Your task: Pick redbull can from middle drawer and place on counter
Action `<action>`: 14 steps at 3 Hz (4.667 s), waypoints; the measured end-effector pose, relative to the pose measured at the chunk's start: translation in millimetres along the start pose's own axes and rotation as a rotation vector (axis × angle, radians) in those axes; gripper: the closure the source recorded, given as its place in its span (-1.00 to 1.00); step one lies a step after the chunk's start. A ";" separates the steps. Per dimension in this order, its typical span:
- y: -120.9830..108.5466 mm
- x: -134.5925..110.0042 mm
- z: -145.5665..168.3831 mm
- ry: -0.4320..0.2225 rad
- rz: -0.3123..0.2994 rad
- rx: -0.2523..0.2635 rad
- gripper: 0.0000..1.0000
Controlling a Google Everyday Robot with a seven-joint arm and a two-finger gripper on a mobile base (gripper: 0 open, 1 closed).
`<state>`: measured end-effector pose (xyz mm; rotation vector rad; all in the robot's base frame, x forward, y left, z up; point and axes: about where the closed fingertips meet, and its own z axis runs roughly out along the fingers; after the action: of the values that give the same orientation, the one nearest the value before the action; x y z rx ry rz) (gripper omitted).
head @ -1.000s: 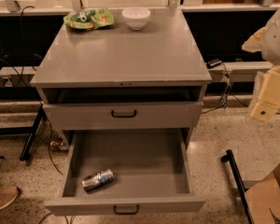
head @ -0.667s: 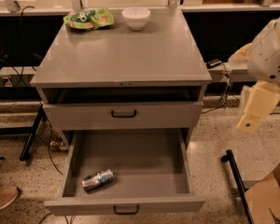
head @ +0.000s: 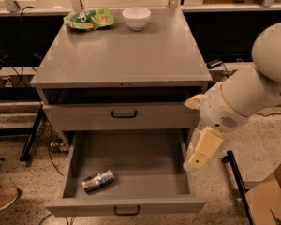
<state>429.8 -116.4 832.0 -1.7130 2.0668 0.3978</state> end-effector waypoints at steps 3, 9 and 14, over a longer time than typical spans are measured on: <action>16.6 13.1 96.2 -0.027 -0.061 -0.105 -1.00; -36.5 -11.5 379.0 -0.263 -0.147 -0.179 -1.00; -45.4 -28.0 529.3 -0.293 -0.273 -0.178 -1.00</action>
Offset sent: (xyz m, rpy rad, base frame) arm -0.0008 0.0203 -0.0498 0.0388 0.0441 0.0803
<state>552.1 150.1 388.2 -1.8787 1.6070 0.7148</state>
